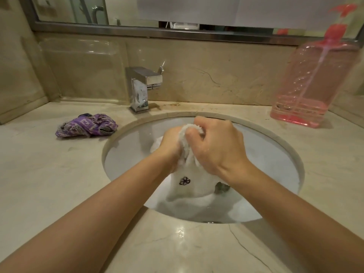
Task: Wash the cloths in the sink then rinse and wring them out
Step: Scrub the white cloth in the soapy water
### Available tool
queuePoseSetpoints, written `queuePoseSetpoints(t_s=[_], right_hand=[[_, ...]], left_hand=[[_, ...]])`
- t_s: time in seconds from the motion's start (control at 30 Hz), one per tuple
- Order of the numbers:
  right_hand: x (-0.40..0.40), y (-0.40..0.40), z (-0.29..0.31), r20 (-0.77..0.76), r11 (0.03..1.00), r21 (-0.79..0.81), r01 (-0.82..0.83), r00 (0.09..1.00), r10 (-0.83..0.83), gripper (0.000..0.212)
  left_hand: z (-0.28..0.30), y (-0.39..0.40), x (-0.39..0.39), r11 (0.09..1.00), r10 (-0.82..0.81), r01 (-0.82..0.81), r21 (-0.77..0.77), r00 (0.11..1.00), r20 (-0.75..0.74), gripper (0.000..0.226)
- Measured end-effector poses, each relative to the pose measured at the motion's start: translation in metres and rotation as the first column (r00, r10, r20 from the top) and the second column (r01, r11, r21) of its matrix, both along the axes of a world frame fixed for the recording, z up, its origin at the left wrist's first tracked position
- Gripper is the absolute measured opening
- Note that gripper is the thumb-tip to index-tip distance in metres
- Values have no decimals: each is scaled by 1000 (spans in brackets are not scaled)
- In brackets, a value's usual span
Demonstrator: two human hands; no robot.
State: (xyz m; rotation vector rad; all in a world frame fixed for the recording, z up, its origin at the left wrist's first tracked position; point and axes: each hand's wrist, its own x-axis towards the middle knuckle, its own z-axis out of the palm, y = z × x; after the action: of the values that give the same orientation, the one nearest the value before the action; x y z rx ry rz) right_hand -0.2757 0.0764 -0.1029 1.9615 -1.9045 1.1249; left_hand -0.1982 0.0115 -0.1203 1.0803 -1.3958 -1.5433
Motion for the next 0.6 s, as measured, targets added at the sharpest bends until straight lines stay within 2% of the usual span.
queuePoseSetpoints(t_s=[0.07, 0.17, 0.27, 0.37, 0.43, 0.47, 0.6], right_hand=[[-2, -8, -1, 75, 997, 16, 72, 995, -73, 44], [-10, -25, -4, 175, 962, 169, 213, 954, -242, 46], [3, -14, -15, 68, 980, 115, 162, 983, -171, 44], [13, -12, -15, 71, 985, 116, 125, 988, -134, 43], [8, -24, -9, 154, 978, 154, 137, 975, -161, 44], [8, -26, -9, 147, 978, 157, 138, 976, -161, 44], [19, -11, -16, 14, 984, 140, 112, 993, -115, 41]], left_hand=[[4, 4, -4, 1000, 9, -8, -11, 1000, 23, 34], [4, 5, -4, 993, 73, -70, 97, 997, -27, 28], [0, -1, 1, 968, 186, -171, 184, 981, -63, 35], [0, -3, 7, 928, 264, -223, 300, 959, -106, 39], [-2, -1, 8, 931, 252, -204, 302, 959, -128, 38], [-4, -2, 7, 926, 266, -209, 315, 952, -149, 38], [-4, -9, 6, 917, 287, -227, 327, 946, -147, 43]])
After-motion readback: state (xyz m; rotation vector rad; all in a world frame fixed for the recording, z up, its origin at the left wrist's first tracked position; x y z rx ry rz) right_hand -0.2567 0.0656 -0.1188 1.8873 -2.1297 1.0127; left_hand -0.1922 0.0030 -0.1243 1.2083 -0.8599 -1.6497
